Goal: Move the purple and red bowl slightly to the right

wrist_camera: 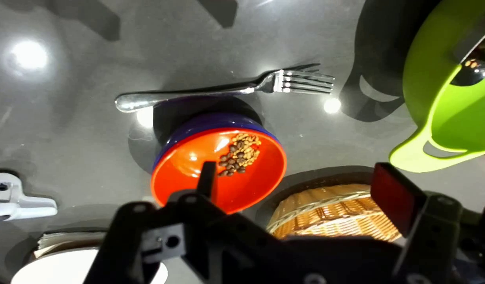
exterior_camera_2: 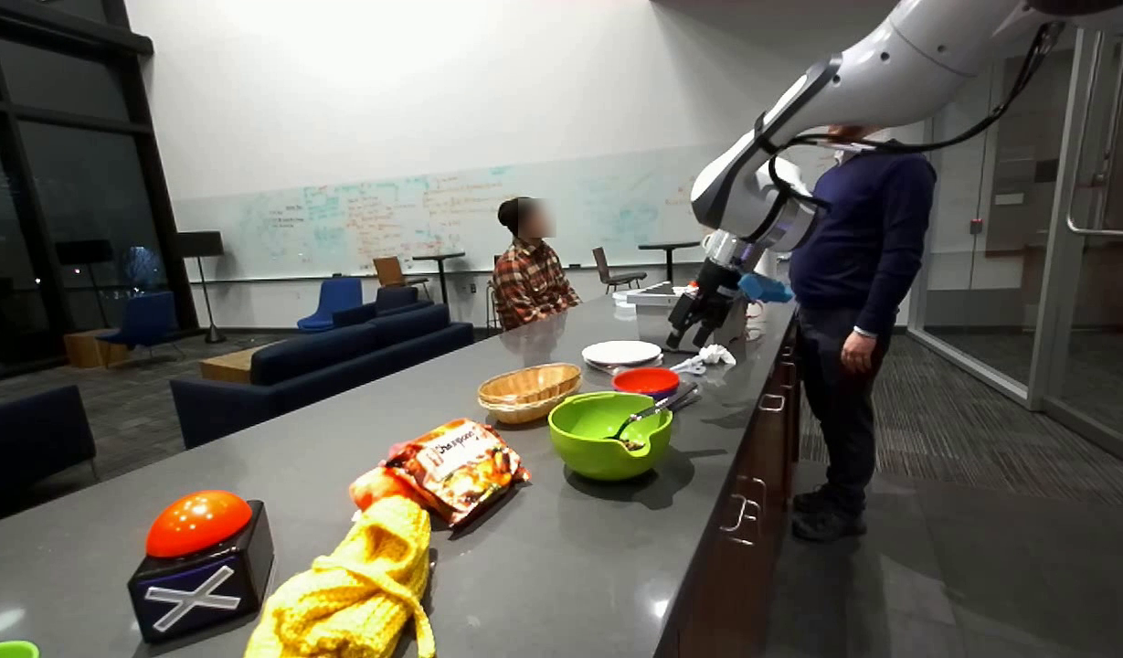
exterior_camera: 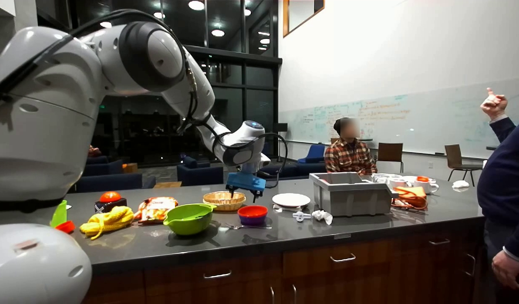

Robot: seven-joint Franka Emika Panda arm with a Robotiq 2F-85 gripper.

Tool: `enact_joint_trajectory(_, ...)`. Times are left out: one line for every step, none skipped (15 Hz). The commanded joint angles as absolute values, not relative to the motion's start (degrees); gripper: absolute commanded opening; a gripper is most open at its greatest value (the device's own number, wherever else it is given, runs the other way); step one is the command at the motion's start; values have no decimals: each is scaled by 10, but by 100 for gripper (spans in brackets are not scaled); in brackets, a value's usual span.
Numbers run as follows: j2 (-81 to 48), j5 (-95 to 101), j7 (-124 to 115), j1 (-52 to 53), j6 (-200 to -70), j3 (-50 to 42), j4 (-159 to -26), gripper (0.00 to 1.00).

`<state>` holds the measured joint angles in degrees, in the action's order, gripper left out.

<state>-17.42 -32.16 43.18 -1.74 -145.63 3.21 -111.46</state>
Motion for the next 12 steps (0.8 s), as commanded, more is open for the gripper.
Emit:
enact_joint_trajectory(-220,-292,414,-36,-1468,48,-1068,100)
enact_joint_trajectory(-227,-281,406,-38,-1468,49,-1060,100)
enact_joint_trajectory(-237,-270,400,-40,-1469,51,-1049,100)
enact_joint_trajectory(-247,-257,393,-41,-1469,52,-1038,100)
enact_joint_trajectory(-254,-246,384,-42,-1467,53,-1027,100)
enact_joint_trajectory(-266,-236,376,-44,-1468,55,-1012,100)
enact_joint_trajectory(-276,-228,366,-47,-1464,56,-997,100)
enact_joint_trajectory(-284,-218,354,-47,-1461,56,-985,100)
enact_joint_trajectory(-295,-211,345,-50,-1460,57,-970,100)
enact_joint_trajectory(-301,-203,335,-51,-1458,57,-960,100)
enact_joint_trajectory(-309,-193,325,-52,-1456,56,-947,100)
enact_joint_trajectory(-319,-184,317,-53,-1455,56,-935,100)
